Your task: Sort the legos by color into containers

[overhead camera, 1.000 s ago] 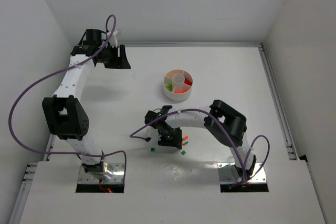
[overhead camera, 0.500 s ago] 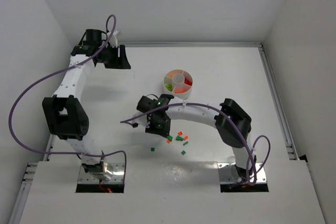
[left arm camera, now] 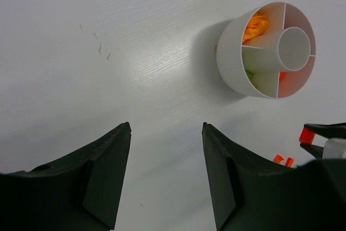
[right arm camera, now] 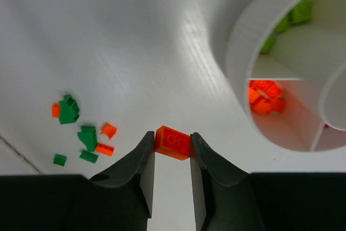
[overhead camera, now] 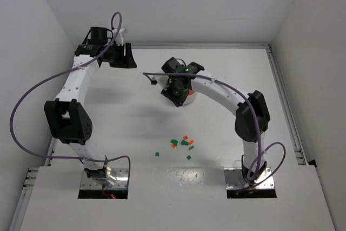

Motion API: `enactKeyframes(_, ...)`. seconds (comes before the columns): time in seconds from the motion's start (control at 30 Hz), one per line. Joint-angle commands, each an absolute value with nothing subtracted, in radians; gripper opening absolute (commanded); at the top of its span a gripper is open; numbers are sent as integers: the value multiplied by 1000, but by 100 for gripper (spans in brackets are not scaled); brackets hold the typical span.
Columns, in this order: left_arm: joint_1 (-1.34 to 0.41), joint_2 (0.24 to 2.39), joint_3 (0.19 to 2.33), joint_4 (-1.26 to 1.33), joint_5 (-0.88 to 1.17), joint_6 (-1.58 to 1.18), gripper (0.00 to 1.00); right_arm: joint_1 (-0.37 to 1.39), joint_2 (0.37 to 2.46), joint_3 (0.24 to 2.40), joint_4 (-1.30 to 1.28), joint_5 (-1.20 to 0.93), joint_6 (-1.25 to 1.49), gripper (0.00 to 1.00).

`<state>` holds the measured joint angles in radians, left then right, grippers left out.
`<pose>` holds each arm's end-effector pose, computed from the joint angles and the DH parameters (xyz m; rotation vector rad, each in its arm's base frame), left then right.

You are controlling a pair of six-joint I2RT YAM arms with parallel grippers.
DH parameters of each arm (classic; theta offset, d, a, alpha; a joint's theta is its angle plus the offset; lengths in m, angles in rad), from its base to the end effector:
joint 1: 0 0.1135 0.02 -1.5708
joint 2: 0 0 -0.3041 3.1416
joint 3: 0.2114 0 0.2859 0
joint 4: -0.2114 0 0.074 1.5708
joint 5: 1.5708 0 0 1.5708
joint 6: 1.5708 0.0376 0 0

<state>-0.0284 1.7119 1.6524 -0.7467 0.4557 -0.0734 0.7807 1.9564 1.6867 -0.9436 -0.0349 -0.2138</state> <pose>0.4193 -0.0285 0.3801 0.1654 2.3429 -0.5894 0.3250 0.3238 0.2741 -1.3443 2.4584 0.1885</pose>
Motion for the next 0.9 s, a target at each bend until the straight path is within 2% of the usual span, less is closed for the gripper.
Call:
enactKeyframes(0.0,-54,1719,1715,-716,445,-87,61,736,1973,1773,-954,-12,-186,17)
enactKeyframes(0.43,-74,1749,1733,-716,426,-69,61,620,2071,1888,-963,43,-133,17)
enactKeyframes(0.5,-74,1749,1733,-716,426,-69,61,607,2080,1897,-963,43,-133,19)
enactKeyframes(0.8,-92,1749,1724,-716,426,-60,61,578,2111,1937,-973,43,-123,47)
enactKeyframes(0.87,-101,1749,1724,-716,426,-48,61,578,2111,1937,-973,43,-123,50)
